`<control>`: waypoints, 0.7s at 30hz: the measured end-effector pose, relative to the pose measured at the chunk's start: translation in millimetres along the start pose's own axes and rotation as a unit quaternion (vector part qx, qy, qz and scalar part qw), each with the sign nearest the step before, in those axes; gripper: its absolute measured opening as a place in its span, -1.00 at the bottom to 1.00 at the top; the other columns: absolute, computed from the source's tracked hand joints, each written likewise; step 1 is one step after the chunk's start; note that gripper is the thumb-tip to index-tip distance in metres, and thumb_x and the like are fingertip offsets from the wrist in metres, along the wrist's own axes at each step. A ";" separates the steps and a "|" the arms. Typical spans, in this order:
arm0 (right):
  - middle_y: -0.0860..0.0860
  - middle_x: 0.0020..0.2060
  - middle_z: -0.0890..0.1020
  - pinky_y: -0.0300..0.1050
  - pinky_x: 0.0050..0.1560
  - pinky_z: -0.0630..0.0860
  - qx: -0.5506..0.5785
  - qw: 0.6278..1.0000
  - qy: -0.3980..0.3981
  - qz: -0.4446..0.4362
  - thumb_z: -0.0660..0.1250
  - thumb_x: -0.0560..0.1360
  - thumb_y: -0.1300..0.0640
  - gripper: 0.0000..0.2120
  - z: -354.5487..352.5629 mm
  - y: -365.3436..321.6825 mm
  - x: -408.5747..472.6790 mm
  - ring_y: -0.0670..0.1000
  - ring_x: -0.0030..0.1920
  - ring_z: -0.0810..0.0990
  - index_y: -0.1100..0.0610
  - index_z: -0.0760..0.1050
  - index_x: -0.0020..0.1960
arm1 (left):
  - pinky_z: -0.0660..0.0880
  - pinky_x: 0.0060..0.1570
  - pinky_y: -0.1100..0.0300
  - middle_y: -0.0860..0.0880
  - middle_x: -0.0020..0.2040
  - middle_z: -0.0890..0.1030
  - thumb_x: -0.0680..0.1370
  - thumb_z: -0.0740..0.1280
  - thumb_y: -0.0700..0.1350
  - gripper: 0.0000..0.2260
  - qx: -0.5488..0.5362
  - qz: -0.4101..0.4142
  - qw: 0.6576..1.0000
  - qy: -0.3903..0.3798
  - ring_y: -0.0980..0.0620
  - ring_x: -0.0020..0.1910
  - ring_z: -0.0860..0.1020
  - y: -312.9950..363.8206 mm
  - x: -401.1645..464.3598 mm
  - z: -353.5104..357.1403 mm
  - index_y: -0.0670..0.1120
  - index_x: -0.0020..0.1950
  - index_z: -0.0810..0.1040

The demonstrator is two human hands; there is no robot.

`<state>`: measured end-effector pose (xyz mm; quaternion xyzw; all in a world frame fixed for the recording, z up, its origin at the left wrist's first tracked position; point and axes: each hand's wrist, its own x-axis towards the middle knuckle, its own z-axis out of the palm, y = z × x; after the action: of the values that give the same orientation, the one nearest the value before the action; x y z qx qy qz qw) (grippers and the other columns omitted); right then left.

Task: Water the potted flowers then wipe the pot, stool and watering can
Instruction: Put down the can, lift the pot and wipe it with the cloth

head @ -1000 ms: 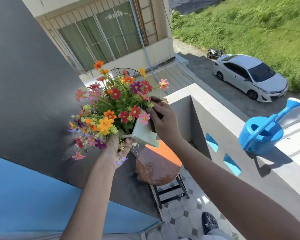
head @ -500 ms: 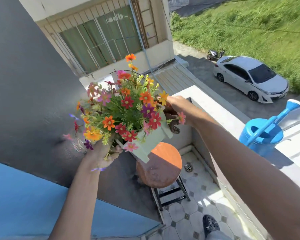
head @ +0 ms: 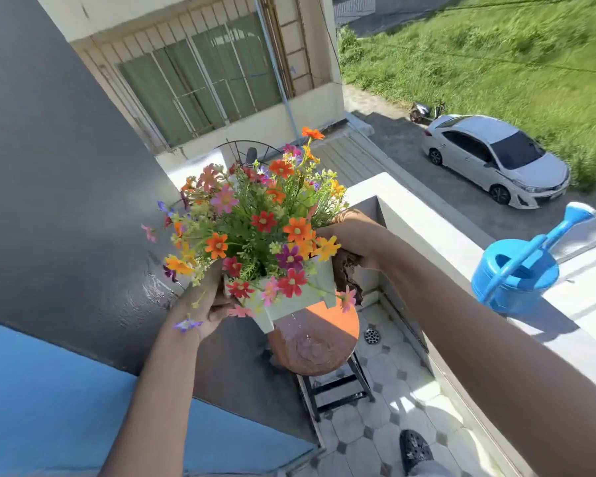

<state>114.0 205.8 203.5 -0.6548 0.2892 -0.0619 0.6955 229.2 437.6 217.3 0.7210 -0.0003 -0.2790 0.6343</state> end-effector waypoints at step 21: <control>0.00 -0.55 0.34 -0.20 -0.46 0.28 0.083 0.970 0.213 -0.077 0.41 0.34 0.21 -0.76 63.4 10.8 -23.0 -0.03 -0.52 0.32 0.16 0.39 -0.41 | 0.34 -0.61 0.44 0.02 -0.22 0.63 0.66 0.15 0.08 -0.74 0.046 -0.054 0.997 0.003 0.17 -0.38 0.41 -19.0 -10.2 77.0 -0.02 -0.16 0.38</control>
<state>122.5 273.4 199.0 -0.5870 0.3735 -0.2774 0.6626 182.9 374.5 201.0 0.7494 0.0271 -0.3104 0.5842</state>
